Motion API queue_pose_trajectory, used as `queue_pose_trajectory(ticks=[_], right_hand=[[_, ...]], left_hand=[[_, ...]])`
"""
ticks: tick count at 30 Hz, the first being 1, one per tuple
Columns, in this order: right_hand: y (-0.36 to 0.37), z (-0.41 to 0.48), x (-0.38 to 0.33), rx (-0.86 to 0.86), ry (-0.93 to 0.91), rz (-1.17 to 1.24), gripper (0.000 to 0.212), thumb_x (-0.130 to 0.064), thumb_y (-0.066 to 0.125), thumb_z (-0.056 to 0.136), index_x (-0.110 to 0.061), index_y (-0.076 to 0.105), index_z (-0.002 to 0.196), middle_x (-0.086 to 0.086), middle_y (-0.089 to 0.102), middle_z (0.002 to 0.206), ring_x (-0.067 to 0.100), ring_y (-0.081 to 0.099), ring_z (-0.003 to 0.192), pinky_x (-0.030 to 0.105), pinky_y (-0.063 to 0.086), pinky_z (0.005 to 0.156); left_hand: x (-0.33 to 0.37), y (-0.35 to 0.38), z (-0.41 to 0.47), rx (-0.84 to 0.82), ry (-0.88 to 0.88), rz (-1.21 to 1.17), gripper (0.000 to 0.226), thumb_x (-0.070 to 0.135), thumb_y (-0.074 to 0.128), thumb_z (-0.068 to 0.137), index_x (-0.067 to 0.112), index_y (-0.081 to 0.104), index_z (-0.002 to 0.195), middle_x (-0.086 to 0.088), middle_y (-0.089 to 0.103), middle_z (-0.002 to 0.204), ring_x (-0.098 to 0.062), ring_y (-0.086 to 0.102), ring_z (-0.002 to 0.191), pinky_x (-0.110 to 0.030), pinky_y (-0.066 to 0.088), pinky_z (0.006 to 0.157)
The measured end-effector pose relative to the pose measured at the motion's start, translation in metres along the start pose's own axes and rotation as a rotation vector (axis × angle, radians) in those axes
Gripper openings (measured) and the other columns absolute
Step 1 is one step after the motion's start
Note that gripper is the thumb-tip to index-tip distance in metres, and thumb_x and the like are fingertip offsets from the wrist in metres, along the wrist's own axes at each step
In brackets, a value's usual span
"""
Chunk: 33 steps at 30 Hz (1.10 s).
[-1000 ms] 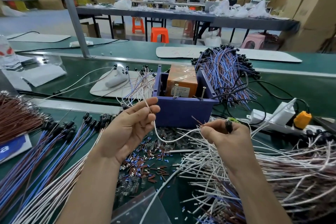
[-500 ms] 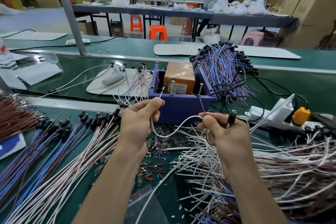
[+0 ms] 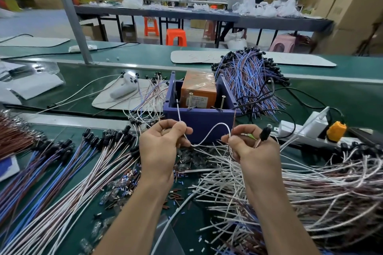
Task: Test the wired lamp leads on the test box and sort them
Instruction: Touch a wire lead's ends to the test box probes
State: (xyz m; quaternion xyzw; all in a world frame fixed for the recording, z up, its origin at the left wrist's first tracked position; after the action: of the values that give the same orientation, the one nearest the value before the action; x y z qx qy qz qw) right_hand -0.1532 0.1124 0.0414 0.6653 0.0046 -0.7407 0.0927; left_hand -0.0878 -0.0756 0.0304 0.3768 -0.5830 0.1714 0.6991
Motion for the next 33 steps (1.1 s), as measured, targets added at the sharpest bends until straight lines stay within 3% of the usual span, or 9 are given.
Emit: queue_pose_trajectory(ticks=[5, 13, 17, 24, 33], right_hand=[[-0.0036, 0.0009, -0.0012, 0.011, 0.004, 0.052, 0.016, 0.006, 0.071, 0.088, -0.01, 0.073, 0.086, 0.011, 0.078, 0.078, 0.013, 0.048, 0.048, 0.026, 0.044, 0.051], [-0.0019, -0.0007, -0.0006, 0.033, -0.006, 0.049, 0.012, 0.003, 0.074, 0.087, -0.008, 0.073, 0.082, 0.012, 0.077, 0.074, 0.014, 0.043, 0.04, 0.025, 0.038, 0.041], [-0.0025, 0.0, 0.0013, 0.043, 0.015, 0.03, 0.007, -0.001, 0.073, 0.089, -0.007, 0.072, 0.086, 0.009, 0.077, 0.075, 0.013, 0.042, 0.04, 0.023, 0.039, 0.041], [-0.0033, 0.0001, 0.0032, 0.067, 0.03, 0.033, 0.009, -0.003, 0.072, 0.091, -0.01, 0.073, 0.086, 0.009, 0.077, 0.075, 0.013, 0.035, 0.04, 0.026, 0.033, 0.04], [-0.0063, 0.0039, 0.0004, 0.153, 0.113, 0.089, 0.005, -0.001, 0.072, 0.09, -0.005, 0.074, 0.087, 0.012, 0.076, 0.074, 0.011, 0.03, 0.037, 0.022, 0.031, 0.038]], left_hand=[[-0.0044, -0.001, 0.0002, 0.047, -0.019, 0.011, 0.006, 0.007, 0.076, 0.089, 0.006, 0.073, 0.084, -0.012, 0.077, 0.074, -0.012, 0.06, 0.045, -0.019, 0.05, 0.049], [0.0031, 0.001, 0.0005, 0.009, 0.028, 0.047, 0.02, 0.013, 0.078, 0.088, 0.025, 0.081, 0.072, -0.01, 0.077, 0.076, -0.012, 0.053, 0.04, -0.023, 0.05, 0.046], [0.0023, 0.0038, 0.0011, 0.001, 0.035, 0.05, 0.019, 0.011, 0.079, 0.088, 0.017, 0.079, 0.071, -0.011, 0.077, 0.074, -0.013, 0.053, 0.041, -0.022, 0.048, 0.045], [0.0005, 0.005, 0.0019, -0.014, 0.048, 0.043, 0.021, 0.009, 0.078, 0.088, 0.019, 0.079, 0.069, -0.012, 0.076, 0.072, -0.012, 0.051, 0.041, -0.021, 0.046, 0.045], [0.0021, 0.0046, 0.0016, -0.002, 0.045, 0.04, 0.011, 0.009, 0.077, 0.09, 0.01, 0.077, 0.079, -0.012, 0.076, 0.073, -0.013, 0.053, 0.041, -0.019, 0.045, 0.044]])
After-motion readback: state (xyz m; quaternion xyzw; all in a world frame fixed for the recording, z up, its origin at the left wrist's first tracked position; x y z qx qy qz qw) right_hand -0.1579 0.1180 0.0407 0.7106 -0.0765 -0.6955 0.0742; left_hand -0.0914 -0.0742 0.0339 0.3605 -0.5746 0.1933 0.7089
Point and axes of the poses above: each hand's wrist, its own z-axis towards the middle knuckle, its own y-axis out of the palm, x = y × z, the point moved 5 cm from there along z, towards the middle knuckle
